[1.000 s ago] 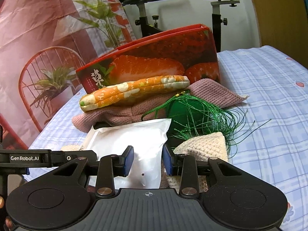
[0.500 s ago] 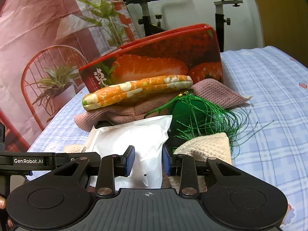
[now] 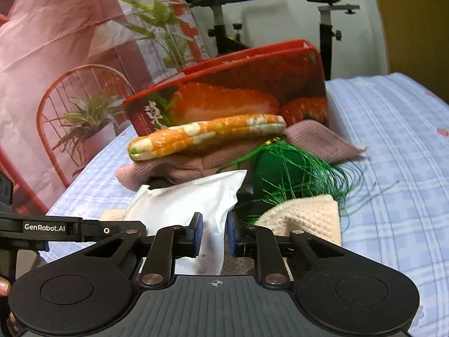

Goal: Organize soft objects
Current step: 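Lower both grippers onto the white foil pouch and close on its edge, then lift the foil pouch with both grippers and carry it over the red box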

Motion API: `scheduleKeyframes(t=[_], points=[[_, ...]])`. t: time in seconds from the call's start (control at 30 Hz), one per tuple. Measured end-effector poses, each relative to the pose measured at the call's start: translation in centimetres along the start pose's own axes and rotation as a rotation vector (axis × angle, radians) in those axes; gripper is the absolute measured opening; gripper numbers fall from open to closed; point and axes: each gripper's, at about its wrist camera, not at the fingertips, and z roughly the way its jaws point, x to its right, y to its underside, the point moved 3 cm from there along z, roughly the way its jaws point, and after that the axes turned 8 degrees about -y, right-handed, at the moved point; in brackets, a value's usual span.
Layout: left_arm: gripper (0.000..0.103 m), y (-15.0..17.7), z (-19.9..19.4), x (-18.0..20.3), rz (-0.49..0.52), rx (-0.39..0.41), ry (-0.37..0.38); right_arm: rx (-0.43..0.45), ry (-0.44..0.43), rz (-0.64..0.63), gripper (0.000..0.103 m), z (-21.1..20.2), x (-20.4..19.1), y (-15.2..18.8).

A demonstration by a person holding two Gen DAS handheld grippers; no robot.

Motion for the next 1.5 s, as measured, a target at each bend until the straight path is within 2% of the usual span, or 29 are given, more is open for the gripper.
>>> scheduleKeyframes(t=[0.37,0.57,0.83,1.0,1.17,1.37,1.5], points=[[0.036,0.3,0.1,0.2,0.000,0.005,0.006,-0.019,0.014,-0.020,0.015,0.4,-0.1,0.4],[0.036,0.3,-0.4,-0.3,-0.035,0.014,0.040,0.019,-0.012,-0.054,0.016,-0.3,-0.9,-0.1],[0.026,0.3,-0.4,-1.1,-0.073,0.009,0.027,0.004,-0.014,-0.042,0.014,-0.2,-0.8,0.0],[0.024,0.1,-1.4,-0.7,-0.053,0.055,0.048,0.006,-0.012,-0.045,0.014,-0.3,-0.8,0.2],[0.024,-0.3,-2.9,-0.1,-0.027,0.103,0.069,0.047,-0.023,-0.049,0.014,-1.1,-1.1,-0.4],[0.024,-2.7,-5.7,1.6,0.056,0.169,0.093,0.105,-0.047,-0.098,0.014,-2.7,-2.0,-2.1],[0.024,-5.5,-7.2,3.0,0.123,0.213,0.095,0.148,-0.067,-0.129,0.014,-3.6,-2.6,-4.3]])
